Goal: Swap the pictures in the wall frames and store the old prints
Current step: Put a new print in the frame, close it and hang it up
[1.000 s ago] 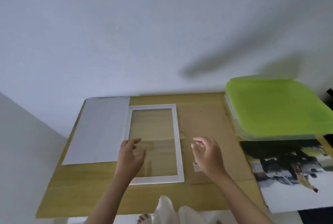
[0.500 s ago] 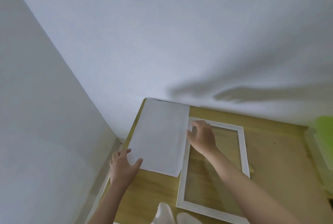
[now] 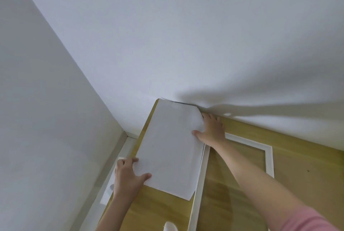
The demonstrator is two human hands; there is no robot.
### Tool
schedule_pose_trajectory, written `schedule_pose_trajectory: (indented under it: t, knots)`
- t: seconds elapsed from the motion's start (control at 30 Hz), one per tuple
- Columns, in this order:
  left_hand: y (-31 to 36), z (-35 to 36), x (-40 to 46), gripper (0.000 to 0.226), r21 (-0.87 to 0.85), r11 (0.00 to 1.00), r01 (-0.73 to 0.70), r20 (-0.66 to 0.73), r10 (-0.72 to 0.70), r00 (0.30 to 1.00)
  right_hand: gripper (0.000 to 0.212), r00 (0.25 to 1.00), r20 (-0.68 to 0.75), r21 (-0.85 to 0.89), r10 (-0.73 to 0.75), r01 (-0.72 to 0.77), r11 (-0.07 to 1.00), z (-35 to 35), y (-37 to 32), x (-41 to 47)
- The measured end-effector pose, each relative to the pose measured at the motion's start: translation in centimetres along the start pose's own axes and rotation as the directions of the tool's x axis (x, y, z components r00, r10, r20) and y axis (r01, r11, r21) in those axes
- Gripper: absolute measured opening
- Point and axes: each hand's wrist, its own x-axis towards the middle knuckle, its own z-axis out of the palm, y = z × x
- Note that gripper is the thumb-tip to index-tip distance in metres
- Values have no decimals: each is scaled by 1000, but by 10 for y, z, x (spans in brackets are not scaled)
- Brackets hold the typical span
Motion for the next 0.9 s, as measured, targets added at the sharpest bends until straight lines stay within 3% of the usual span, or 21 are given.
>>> schedule_pose_trajectory:
  t: [0.1,0.23,0.4,0.57,0.8,0.9]
  knots:
    - [-1,0,1,61,13,1000,8,-7,-8,1000,82,1000,4,102,-1,1,995,3,-4,0]
    - [0,-3,0,57,132,990,51,-42,-46,998,78,997,-71,387,-22,48,921,6,-10,-7]
    - [1,-7,0,36,-40,999,5,-30,-6,1000,64,986,-165,623,29,82,778,-1,-23,-15]
    - [3,-26,-3,19,-177,984,17,-43,-25,999,57,960,-269,682,71,139,718,-22,-34,-24]
    - [34,-61,-25,11,-245,962,-119,-151,84,985,49,889,-426,726,168,225,649,-62,-33,-48]
    - [45,-59,-45,5,-239,956,-168,-129,140,982,48,860,-461,724,216,224,652,-74,-15,-64]
